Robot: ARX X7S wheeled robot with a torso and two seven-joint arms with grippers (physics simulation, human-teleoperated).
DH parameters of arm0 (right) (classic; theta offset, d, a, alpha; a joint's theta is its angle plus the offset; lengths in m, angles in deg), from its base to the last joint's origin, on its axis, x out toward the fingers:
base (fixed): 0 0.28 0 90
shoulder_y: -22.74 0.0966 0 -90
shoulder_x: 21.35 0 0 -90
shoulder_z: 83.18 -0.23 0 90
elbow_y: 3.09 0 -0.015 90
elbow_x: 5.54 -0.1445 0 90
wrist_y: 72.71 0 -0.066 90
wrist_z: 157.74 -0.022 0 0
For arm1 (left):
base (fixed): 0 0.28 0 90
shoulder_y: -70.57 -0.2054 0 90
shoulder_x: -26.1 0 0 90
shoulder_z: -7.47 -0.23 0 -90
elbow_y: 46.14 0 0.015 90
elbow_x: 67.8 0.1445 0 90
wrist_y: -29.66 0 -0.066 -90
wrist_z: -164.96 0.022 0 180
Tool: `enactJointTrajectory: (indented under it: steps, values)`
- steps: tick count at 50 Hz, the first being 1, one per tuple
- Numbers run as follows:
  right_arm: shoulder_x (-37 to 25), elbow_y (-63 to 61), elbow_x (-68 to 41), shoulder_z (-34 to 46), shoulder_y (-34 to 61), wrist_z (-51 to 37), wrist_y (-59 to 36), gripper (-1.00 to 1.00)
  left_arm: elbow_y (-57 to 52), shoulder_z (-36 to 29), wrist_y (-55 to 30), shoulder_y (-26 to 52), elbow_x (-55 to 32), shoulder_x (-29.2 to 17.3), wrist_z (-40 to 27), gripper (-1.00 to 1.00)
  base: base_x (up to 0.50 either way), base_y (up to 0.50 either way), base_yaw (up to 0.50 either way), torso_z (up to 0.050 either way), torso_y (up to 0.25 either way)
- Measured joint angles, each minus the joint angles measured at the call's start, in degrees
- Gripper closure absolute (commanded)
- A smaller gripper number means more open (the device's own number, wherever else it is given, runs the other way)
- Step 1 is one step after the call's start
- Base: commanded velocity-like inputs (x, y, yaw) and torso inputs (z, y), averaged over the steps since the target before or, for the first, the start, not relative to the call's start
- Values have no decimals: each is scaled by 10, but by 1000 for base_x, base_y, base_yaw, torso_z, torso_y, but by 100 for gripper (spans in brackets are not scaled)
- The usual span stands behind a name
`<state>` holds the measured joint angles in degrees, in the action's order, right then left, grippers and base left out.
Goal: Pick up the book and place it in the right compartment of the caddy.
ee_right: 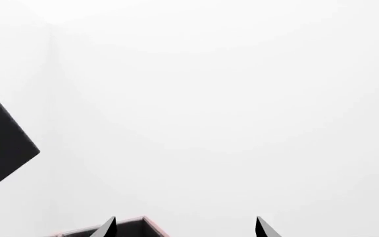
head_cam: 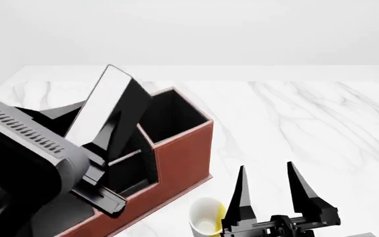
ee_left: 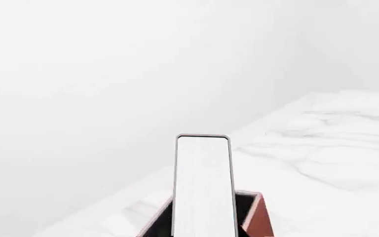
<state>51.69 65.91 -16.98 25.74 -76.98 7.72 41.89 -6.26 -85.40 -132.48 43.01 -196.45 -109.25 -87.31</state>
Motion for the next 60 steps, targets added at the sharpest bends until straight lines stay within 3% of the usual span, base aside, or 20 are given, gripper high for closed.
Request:
enactJointTrajectory:
  steps: [11, 22, 43, 60]
  values:
    - [-2, 0, -3, 1, 2, -3, -2, -100, 101, -20, -56, 129, 101, 86, 75, 100, 0, 0, 0, 0, 1]
    - [-5, 2, -6, 2, 4, -5, -2, -100, 247, -59, -79, 215, 292, 169, 219, 100, 0, 0, 0, 0, 1]
    - [-10, 0, -15, 3, 5, -9, -1, -100, 690, -212, 23, 336, 589, 312, 424, 100, 0, 0, 0, 0, 2]
    - [-14, 0, -20, 6, 4, -11, 2, -100, 1053, -248, 107, 426, 684, 399, 501, 100, 0, 0, 0, 0, 1]
